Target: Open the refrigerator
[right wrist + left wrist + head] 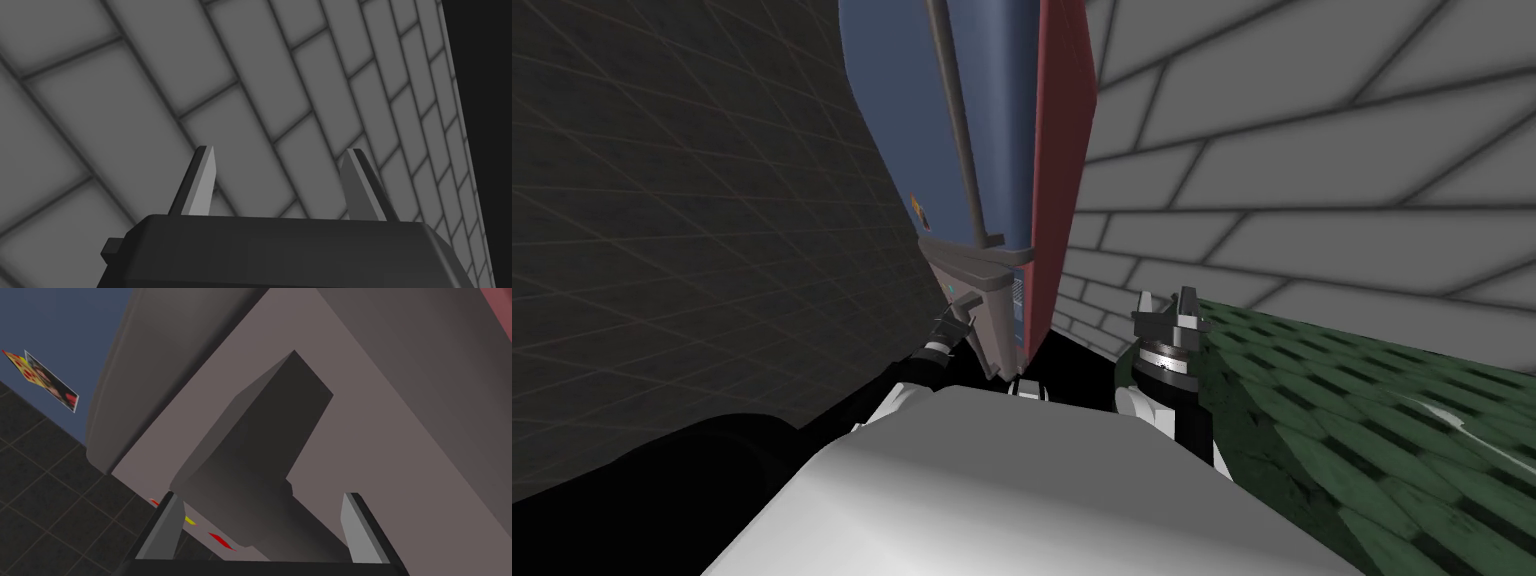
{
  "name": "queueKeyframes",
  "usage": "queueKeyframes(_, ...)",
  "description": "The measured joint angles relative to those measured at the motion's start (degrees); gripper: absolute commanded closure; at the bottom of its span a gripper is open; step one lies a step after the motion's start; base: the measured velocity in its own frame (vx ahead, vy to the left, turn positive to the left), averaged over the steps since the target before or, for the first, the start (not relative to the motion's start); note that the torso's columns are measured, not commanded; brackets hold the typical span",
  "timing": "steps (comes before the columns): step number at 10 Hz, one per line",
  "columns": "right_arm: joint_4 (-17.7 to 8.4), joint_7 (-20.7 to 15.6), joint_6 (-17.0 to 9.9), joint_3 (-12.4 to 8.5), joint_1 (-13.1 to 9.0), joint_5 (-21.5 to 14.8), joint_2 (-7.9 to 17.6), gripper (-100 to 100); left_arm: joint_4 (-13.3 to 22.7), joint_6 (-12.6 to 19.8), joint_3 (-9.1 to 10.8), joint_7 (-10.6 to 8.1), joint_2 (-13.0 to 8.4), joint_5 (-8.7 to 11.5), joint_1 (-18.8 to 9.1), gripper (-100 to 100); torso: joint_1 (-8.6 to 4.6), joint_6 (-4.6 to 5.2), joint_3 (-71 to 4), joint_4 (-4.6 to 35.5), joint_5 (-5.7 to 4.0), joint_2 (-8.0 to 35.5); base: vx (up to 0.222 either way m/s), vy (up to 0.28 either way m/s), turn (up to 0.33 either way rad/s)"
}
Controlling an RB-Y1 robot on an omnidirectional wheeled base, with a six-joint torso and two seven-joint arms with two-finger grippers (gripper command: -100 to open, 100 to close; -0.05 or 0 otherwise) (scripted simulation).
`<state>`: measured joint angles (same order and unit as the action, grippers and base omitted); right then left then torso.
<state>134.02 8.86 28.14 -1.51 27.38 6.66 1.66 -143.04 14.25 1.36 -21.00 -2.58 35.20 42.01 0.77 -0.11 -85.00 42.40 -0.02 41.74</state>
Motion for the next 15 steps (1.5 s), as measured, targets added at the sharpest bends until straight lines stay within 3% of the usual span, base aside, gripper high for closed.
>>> queueKeyframes(6, 0.0, 0.0, 0.0, 0.0, 0.0, 0.0, 0.0, 0, -0.1, 0.4, -1.88, -0.07, -3.7, 1.6, -1.3, 100, 0.0, -0.03, -0.1, -0.1, 0.07, -0.2, -0.183, 0.256, -0.09)
queueKeyframes(13, 0.0, 0.0, 0.0, 0.0, 0.0, 0.0, 0.0, 0, -0.4, -0.4, -3.18, 0.01, -6.9, 3.0, -2.4, 100, -1.39, 0.11, 0.4, -0.2, -0.16, 0.4, -0.152, 0.201, -0.064)
queueKeyframes(15, 0.0, 0.0, 0.0, 0.0, 0.0, 0.0, 0.0, 0, 0.0, -0.6, -3.9, 0.11, -8.6, 4.5, -2.7, 100, -0.39, 0.15, 0.4, -0.1, -0.04, 0.5, -0.156, 0.312, -0.151)
